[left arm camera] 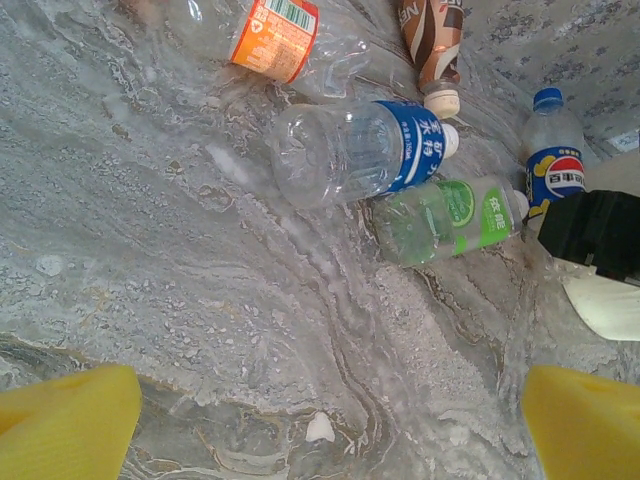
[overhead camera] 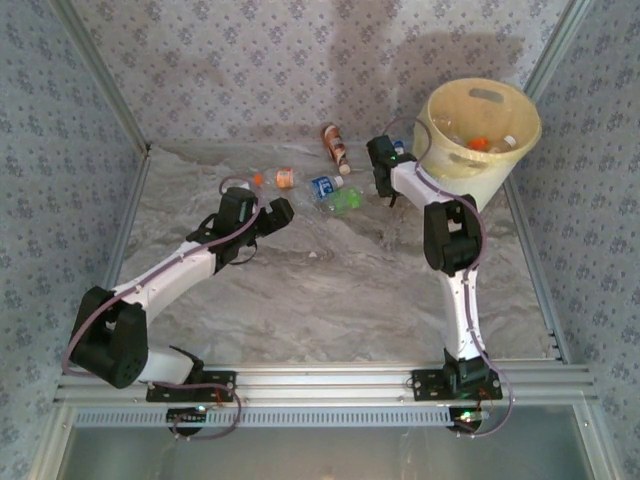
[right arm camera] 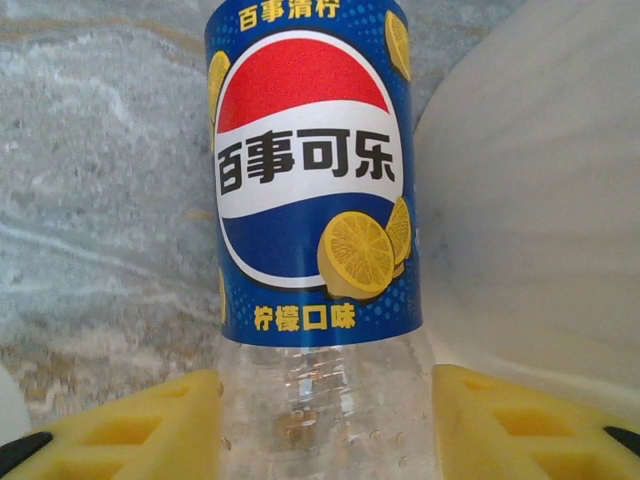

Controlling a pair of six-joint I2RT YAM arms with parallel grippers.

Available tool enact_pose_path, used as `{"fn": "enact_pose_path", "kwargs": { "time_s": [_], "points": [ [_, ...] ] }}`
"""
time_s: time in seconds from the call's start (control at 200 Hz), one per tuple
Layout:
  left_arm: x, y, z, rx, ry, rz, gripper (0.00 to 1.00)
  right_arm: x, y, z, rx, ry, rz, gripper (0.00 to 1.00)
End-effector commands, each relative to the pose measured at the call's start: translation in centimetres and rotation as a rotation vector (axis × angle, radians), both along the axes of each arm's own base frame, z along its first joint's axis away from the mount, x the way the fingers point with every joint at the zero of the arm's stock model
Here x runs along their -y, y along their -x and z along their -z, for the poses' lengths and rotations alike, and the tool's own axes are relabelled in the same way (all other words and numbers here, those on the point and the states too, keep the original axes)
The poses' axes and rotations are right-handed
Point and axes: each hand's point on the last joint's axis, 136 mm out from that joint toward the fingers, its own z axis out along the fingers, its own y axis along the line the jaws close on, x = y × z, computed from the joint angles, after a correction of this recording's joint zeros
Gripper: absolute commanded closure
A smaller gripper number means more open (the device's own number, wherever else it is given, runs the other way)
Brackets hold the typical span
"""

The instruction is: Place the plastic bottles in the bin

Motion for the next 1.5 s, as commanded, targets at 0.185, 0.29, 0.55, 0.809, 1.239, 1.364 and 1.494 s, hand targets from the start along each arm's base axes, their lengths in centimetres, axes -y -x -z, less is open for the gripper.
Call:
{"fn": "enact_pose_path", "kwargs": {
  "time_s": [0.185,0.29,0.55,0.809,1.239,1.364,1.494],
  "points": [
    [-0.4,-0.1,-0.5,0.007,0.008,-0.014,0.02,-2.0,7.9,-1.3,-0.051,-0.089,-0.048,0.46],
    [-0.4,0.0,-0.5,0.008,0.003,-0.013,0.02,-3.3,12.1,-1.2,-0.075,-0.113,-0.088,0.44],
    [-0.4,0.0,-0.4,0.005,0.004,-0.013,0.02,-5.3,20.6,-0.3,-0.144,-0.231,-0.125,0.39],
    [-0.1,0.0,-0.2,-0.005,0.019,-0.009,0.02,-6.8,19.2,0.4,-0.141,-0.287,-0.131,0.21],
    [-0.9,0.4,-0.5,0.006,-0.004,-0.025,0.02,-5.7,13.3,3.4,-0.135,-0.230,-0.037,0.14],
    [-0.9,0.4,-0.4,0.002,-0.003,-0.026,0.02,-5.8,13.2,4.1,-0.149,-0.229,-0.037,0.15],
    [-0.8,0.4,-0.3,0.002,0.001,-0.025,0.02,-5.6,13.2,4.0,-0.140,-0.219,-0.033,0.24]
  ]
}}
